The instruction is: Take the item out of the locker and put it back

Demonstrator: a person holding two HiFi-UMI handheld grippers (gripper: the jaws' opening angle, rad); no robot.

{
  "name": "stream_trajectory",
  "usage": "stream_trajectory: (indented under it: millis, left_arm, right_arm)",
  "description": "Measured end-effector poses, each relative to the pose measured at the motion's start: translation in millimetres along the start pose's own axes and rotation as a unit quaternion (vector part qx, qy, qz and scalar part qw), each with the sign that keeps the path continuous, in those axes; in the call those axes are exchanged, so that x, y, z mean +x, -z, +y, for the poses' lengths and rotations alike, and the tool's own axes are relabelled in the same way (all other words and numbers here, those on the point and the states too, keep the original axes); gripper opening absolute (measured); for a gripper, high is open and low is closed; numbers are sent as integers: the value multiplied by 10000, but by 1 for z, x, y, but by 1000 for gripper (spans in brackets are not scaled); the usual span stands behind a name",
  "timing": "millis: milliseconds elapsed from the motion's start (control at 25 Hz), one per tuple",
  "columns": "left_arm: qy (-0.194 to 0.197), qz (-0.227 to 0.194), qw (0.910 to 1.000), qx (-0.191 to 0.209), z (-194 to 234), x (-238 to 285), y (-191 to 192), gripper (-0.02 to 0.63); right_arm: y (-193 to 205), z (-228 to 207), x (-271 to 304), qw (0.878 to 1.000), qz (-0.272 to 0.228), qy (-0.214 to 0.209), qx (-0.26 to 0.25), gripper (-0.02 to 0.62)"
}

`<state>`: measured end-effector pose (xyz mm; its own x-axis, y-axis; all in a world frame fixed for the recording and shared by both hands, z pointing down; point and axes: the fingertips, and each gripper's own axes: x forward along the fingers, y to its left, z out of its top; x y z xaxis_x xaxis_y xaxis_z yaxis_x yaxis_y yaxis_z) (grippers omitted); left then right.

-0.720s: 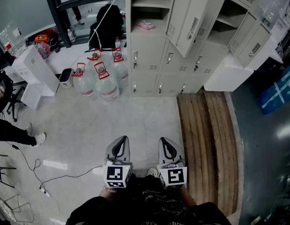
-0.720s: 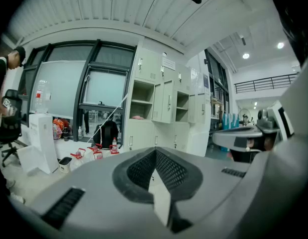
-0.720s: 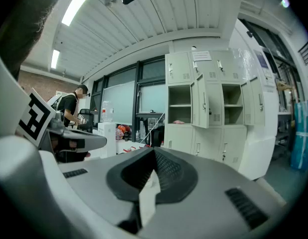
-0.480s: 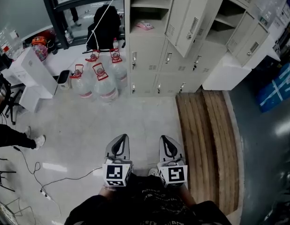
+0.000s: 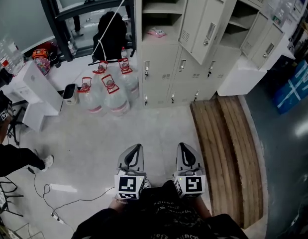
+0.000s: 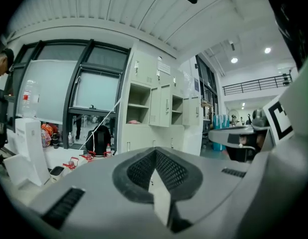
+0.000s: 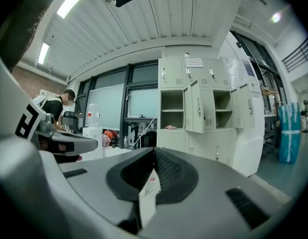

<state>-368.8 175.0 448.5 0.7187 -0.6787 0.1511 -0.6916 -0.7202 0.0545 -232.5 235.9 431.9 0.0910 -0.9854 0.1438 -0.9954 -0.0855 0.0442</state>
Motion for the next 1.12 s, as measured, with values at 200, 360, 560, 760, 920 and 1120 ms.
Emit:
stream_trajectory:
  millis: [200, 360, 560, 760, 920, 1120]
  left_arm:
    - [-14, -49, 10000, -82, 19, 5, -4, 7]
    - [-12, -18, 9999, -119, 27, 13, 1, 7]
    - [-198, -37, 9997, -148, 41, 40, 4, 8]
    - [-397, -118, 9990, -160, 54, 85, -9, 7]
    - [-633, -83, 9976, -249, 66, 131, -19, 8]
    - [-800, -57, 9964, -292, 71, 186, -36, 7]
  right_arm:
    - [-2, 16, 12, 9999, -18, -31, 119, 5]
    - [-1, 20, 27, 9998, -94, -129, 77, 5]
    - [3, 1, 59, 9998, 4, -190, 40, 5]
    - [-1, -30, 116, 9994, 20, -339, 29, 5]
    - [-8, -50, 167, 9982, 43, -602, 5, 5]
    - [-27, -76, 223, 9959, -21, -903, -37, 5]
